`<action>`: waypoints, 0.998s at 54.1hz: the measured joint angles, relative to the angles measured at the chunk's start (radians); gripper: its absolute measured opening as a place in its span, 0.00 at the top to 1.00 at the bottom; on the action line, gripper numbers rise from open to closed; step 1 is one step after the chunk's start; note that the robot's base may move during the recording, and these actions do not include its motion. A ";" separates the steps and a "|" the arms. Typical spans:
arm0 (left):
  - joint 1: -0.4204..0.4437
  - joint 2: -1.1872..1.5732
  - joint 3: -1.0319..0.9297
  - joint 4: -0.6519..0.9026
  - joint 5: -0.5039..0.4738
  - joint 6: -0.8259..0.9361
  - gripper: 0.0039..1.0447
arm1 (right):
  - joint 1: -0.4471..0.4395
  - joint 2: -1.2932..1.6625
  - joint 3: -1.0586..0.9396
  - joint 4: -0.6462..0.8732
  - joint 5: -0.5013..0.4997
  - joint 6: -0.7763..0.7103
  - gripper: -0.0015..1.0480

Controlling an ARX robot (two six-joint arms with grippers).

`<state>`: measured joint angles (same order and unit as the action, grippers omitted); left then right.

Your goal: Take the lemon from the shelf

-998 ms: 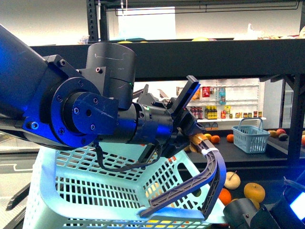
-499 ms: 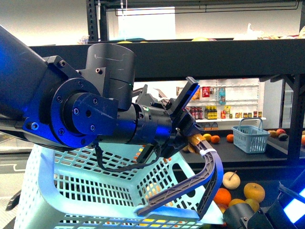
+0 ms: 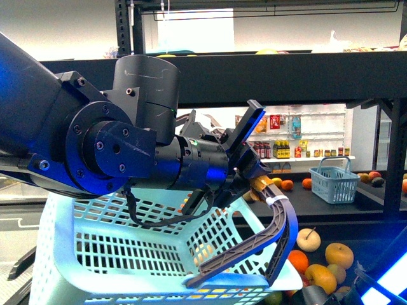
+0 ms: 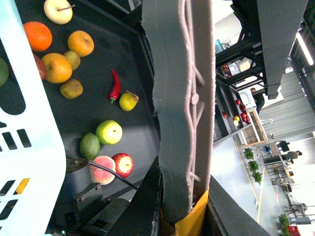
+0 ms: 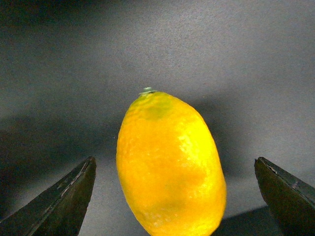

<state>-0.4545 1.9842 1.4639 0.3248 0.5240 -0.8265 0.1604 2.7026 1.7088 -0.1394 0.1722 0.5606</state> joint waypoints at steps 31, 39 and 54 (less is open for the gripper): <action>-0.001 0.000 0.000 0.000 0.019 -0.011 0.89 | 0.014 0.087 0.134 -0.042 0.026 0.001 0.24; -0.001 0.000 0.000 0.000 0.019 -0.011 0.89 | 0.013 0.087 0.135 -0.037 0.034 -0.001 0.43; -0.002 0.000 0.000 0.000 0.020 -0.012 0.89 | 0.000 0.063 0.086 -0.018 0.025 0.001 0.48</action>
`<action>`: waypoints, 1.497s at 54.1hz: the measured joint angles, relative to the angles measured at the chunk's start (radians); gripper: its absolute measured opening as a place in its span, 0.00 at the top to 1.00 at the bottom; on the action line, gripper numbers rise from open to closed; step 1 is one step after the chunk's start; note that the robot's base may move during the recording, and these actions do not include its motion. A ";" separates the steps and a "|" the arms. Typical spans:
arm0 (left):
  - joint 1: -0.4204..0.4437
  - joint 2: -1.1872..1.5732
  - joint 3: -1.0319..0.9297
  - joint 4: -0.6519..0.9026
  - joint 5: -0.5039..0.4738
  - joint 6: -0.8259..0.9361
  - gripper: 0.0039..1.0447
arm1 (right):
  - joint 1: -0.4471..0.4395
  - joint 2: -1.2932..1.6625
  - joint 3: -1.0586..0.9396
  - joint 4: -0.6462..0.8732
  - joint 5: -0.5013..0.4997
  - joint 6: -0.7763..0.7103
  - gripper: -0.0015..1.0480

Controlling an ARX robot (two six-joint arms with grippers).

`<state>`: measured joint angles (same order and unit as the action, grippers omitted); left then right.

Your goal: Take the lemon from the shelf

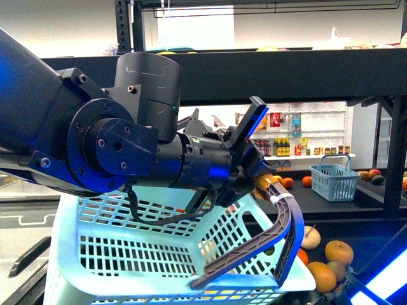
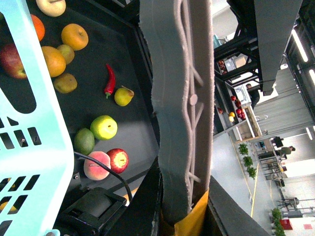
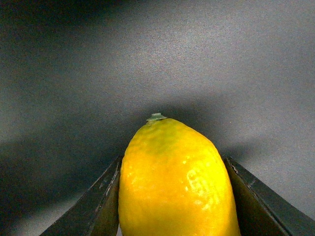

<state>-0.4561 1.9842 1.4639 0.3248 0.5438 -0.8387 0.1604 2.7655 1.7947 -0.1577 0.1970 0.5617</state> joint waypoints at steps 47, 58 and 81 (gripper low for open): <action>-0.006 -0.049 0.050 0.016 0.055 -0.073 0.89 | -0.216 -0.464 -0.350 0.110 0.009 -0.130 0.49; -0.010 -0.011 0.028 0.002 0.010 -0.023 0.89 | -0.264 -0.468 -0.430 0.165 0.010 -0.184 0.49; -0.006 0.008 0.018 -0.001 0.018 -0.015 0.89 | -0.267 -0.490 -0.459 0.225 0.055 -0.253 0.49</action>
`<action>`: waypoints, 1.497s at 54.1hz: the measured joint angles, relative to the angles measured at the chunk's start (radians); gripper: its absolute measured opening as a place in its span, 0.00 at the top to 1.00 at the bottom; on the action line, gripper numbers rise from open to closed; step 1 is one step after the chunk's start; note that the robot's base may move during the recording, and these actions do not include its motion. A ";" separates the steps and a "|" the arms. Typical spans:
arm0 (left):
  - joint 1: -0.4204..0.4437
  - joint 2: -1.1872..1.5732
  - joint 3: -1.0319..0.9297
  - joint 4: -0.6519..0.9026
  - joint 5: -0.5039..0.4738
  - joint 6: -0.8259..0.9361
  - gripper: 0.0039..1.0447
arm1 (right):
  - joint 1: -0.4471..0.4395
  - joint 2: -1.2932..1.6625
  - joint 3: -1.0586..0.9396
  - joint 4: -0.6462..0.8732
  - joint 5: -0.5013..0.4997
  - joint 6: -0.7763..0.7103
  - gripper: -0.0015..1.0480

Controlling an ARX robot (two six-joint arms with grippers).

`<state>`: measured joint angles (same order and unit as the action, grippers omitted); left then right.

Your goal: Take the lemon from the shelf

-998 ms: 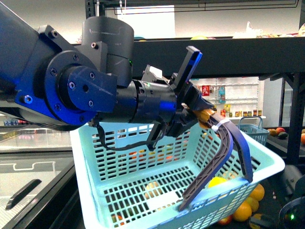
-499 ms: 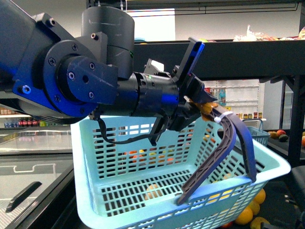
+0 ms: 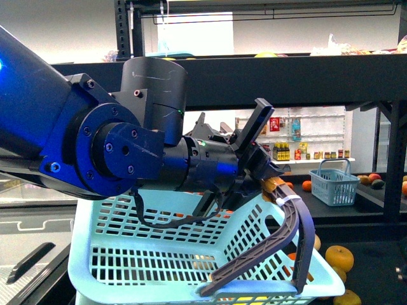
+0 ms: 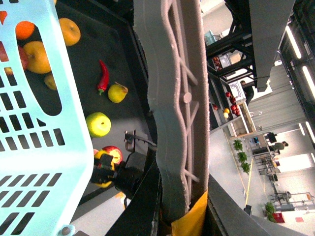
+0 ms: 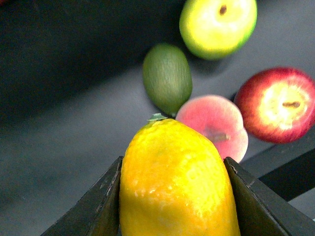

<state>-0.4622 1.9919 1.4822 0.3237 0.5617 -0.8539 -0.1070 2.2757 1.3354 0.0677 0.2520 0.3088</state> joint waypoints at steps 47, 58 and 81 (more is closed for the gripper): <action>0.004 0.000 0.000 0.000 -0.013 0.002 0.89 | 0.270 -0.239 0.171 -0.081 -0.216 0.252 0.49; 0.004 0.000 0.000 0.000 -0.014 0.002 0.89 | 0.300 -0.239 0.171 -0.089 -0.246 0.305 0.49; 0.004 0.000 0.000 0.000 -0.015 0.000 0.89 | 0.301 -0.252 0.131 -0.015 -0.254 0.328 0.07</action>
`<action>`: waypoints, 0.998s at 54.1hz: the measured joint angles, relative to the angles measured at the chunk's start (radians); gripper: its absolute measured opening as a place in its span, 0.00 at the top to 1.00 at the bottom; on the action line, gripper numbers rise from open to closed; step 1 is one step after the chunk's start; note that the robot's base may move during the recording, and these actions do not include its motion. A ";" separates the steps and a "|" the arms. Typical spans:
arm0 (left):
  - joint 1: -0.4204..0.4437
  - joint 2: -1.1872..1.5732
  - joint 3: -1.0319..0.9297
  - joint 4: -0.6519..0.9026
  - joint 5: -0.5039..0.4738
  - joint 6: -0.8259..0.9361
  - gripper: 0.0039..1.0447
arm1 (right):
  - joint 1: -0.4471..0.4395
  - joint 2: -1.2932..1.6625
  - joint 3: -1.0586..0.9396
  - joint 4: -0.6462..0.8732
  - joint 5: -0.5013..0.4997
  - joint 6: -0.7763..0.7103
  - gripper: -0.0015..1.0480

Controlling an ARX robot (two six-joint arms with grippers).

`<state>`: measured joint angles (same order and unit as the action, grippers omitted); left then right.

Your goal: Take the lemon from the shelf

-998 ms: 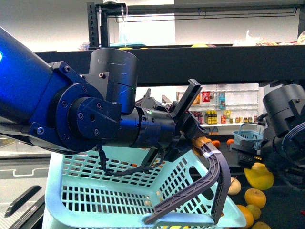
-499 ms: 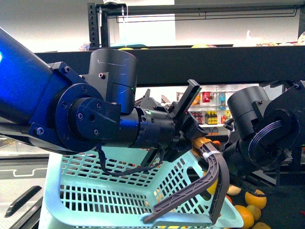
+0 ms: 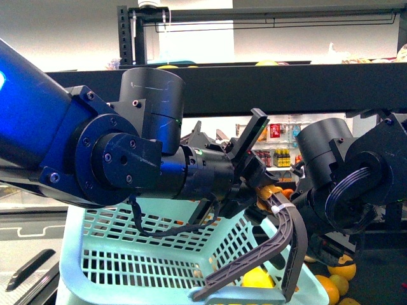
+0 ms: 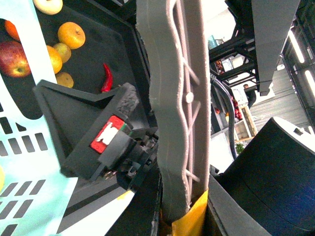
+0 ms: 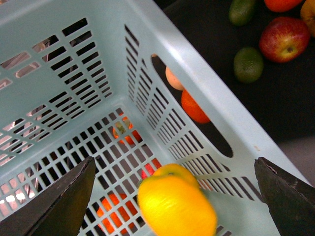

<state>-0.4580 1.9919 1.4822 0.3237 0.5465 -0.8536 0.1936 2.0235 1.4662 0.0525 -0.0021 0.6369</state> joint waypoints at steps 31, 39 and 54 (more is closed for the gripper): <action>0.000 0.000 0.000 0.000 0.003 -0.003 0.89 | -0.092 -0.816 -0.724 0.324 0.218 -0.462 0.07; 0.000 0.000 0.000 0.000 0.001 -0.001 0.89 | -0.072 -1.124 -0.980 0.327 0.141 -0.571 0.21; 0.000 0.000 0.000 0.000 0.002 -0.003 0.89 | -0.065 -1.595 -1.255 0.176 0.126 -0.627 0.73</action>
<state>-0.4580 1.9919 1.4822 0.3233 0.5480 -0.8566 0.1284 0.4282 0.2108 0.2287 0.1242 0.0101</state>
